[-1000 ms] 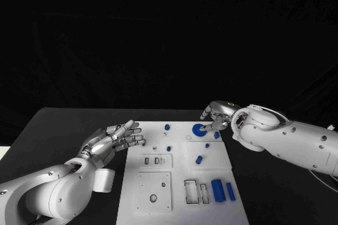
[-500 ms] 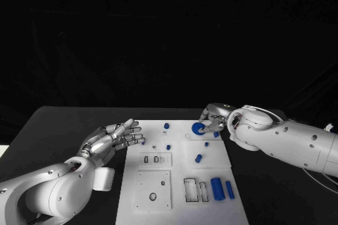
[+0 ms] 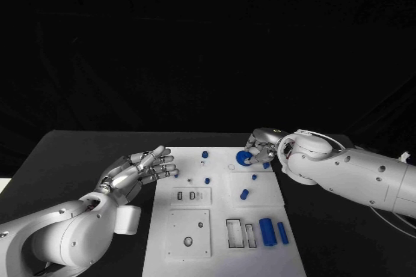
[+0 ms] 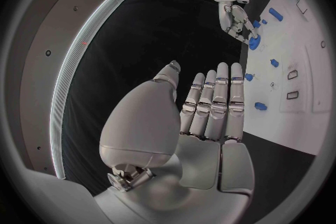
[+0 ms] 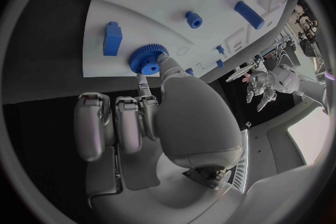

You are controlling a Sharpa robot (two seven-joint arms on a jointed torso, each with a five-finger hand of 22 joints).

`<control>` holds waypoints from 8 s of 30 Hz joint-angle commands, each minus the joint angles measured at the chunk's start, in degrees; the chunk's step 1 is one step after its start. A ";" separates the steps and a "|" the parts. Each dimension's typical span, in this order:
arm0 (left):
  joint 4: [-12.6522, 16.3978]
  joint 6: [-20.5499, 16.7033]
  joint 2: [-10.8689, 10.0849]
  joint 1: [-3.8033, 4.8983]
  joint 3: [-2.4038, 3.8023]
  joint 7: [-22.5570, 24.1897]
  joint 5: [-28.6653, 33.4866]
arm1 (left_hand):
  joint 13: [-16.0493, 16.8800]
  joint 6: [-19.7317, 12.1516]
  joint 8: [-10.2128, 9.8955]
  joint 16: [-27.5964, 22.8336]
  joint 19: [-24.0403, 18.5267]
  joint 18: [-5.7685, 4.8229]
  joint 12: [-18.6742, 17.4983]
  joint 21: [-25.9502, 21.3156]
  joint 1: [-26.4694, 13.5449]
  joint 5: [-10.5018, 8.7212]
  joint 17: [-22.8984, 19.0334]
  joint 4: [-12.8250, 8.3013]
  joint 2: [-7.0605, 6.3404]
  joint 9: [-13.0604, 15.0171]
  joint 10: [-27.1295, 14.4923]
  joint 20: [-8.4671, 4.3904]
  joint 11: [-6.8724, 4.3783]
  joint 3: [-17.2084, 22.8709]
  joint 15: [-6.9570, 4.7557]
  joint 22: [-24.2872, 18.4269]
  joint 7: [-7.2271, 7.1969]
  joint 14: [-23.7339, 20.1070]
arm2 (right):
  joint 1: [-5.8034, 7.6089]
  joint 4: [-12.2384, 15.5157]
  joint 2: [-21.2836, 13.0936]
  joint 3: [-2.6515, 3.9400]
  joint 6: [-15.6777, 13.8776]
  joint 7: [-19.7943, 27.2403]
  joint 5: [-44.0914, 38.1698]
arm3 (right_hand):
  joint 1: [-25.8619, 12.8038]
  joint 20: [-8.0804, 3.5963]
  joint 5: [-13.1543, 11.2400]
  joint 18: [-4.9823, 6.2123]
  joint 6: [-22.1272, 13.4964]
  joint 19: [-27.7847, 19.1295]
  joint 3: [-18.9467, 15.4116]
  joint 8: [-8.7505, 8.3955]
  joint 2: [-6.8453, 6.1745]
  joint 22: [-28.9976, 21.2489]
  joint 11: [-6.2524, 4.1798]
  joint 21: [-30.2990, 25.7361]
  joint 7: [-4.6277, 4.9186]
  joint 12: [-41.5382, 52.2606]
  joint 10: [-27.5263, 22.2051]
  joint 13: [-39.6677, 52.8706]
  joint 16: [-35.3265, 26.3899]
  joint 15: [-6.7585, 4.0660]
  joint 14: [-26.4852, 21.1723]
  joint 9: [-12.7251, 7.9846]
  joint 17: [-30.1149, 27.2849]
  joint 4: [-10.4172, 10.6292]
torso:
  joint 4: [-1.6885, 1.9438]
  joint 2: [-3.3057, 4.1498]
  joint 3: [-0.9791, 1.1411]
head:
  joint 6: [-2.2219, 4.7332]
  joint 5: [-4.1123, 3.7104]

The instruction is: Assemble the parts on the task board

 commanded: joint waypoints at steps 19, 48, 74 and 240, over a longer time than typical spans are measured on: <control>0.02 1.46 0.12 0.06 0.04 0.03 0.07 | 0.00 -0.14 -0.21 -0.23 -0.18 0.68 -0.32 -0.30 0.39 -0.19 -0.08 -0.30 0.24 -0.06 -0.39 0.15 0.21 -0.10 0.04 -0.09 0.32 -0.21 | -0.67 0.83 0.61 -0.08 -1.91 -1.66 -8.52 | 1.82 -0.42 -3.28 -1.44 5.10 1.74 3.77 2.33 2.31 3.05 -1.12 1.22 -1.46 1.91 4.62 12.22 0.74 -0.71 4.97 0.77 9.80 -1.64 | 0.01 0.03 0.02 | -0.13 0.02; -0.12 1.68 0.51 0.05 0.03 -0.17 0.07 | 0.01 -0.16 -0.22 -0.30 -0.17 0.68 -0.31 -0.34 0.45 -0.19 -0.08 -0.39 0.31 -0.05 -0.43 0.17 0.22 -0.05 0.04 -0.14 0.33 -0.19 | -0.86 7.56 7.73 -0.84 -8.87 -3.51 -19.19 | 1.45 -1.12 -3.61 -1.61 6.27 2.06 8.10 2.09 2.65 3.81 -1.67 1.58 -2.00 3.71 5.60 13.90 1.00 -1.29 5.11 0.97 10.57 -2.73 | 0.15 0.04 -0.05 | -0.10 1.05; -0.21 1.84 0.75 0.05 0.04 -0.41 0.07 | 0.01 -0.18 -0.22 -0.36 -0.17 0.69 -0.30 -0.37 0.45 -0.19 -0.08 -0.44 0.37 -0.04 -0.45 0.19 0.22 -0.02 0.06 -0.18 0.32 -0.19 | -2.23 1.49 13.24 -1.71 -7.83 -3.05 -18.99 | -3.87 0.25 -12.32 -1.50 0.77 1.73 8.76 -2.61 -0.19 3.19 0.33 1.19 0.25 0.59 4.04 11.57 0.83 0.37 5.02 -0.31 10.28 -0.81 | 0.03 0.06 0.02 | -0.31 1.38; -5.64 2.43 1.96 -0.01 -0.03 -0.22 0.14 | 0.03 -0.38 -0.21 -0.79 -0.10 0.72 -0.26 -0.56 1.22 -0.12 -0.07 -1.30 1.02 -0.02 -0.73 0.22 0.20 0.68 0.05 -0.47 0.25 -0.06 | -8.87 10.98 9.41 -1.87 -9.10 1.35 -4.93 | -0.65 -1.71 -7.57 -2.04 10.79 2.73 5.10 0.11 9.36 6.18 -2.70 2.51 -3.31 1.35 4.74 12.73 2.34 -2.06 5.87 1.17 14.52 -9.07 | -0.62 -1.54 0.00 | -3.52 3.53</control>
